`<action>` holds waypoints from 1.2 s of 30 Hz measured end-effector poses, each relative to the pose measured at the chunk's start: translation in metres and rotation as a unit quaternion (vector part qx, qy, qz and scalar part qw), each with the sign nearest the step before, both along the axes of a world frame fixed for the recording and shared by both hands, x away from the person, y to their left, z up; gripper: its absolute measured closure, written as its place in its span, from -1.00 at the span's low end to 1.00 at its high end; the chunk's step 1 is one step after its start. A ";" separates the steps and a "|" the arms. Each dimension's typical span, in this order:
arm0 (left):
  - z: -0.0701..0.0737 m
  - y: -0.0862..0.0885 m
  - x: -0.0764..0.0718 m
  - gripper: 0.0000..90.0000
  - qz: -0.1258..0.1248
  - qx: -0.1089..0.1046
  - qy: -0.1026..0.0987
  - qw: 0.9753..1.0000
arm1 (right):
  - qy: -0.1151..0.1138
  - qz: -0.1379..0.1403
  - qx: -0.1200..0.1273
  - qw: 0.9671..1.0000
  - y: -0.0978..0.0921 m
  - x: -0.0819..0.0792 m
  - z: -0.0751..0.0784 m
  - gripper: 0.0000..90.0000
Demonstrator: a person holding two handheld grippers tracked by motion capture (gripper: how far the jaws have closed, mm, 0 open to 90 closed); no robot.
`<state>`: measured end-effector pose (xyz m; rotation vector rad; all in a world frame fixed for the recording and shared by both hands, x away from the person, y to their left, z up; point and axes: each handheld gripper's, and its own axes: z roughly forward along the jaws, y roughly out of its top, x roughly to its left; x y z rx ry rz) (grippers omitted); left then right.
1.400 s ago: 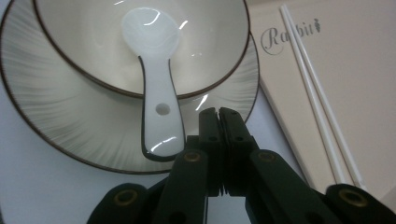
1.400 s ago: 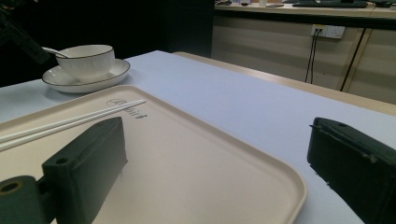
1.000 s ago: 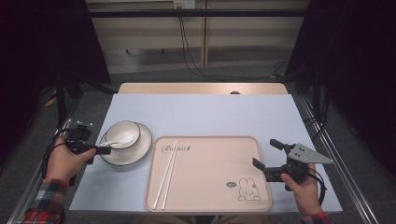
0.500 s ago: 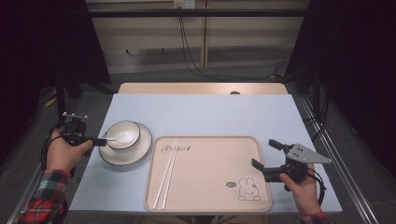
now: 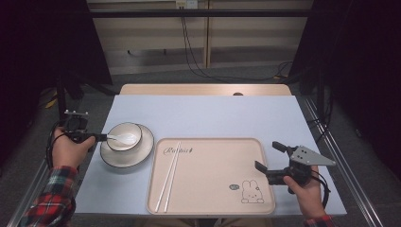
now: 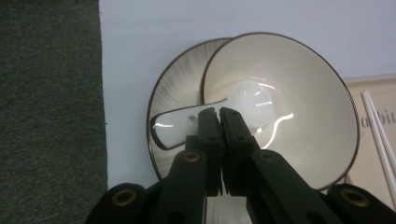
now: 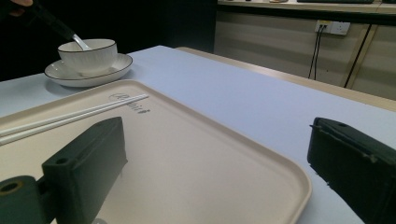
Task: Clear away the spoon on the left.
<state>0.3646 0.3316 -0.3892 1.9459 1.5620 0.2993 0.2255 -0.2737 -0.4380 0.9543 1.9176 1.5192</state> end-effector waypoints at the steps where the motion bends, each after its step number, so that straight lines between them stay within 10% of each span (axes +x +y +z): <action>1: 0.000 0.000 0.001 0.94 0.003 0.001 -0.005 1.000 | 0.001 0.000 0.001 1.000 0.000 0.000 0.000 -0.92; 16: -0.002 0.003 -0.012 0.73 0.040 -0.067 -0.011 0.997 | -0.002 -0.003 0.004 1.000 -0.001 0.000 0.001 -0.92; 28: -0.006 0.007 -0.009 0.25 0.069 -0.077 -0.021 0.994 | -0.002 -0.001 0.000 1.000 0.000 0.000 0.001 -0.91; 36: -0.018 0.005 0.000 0.15 0.105 -0.107 -0.046 0.988 | -0.004 -0.003 -0.001 1.000 -0.001 0.000 0.001 -0.92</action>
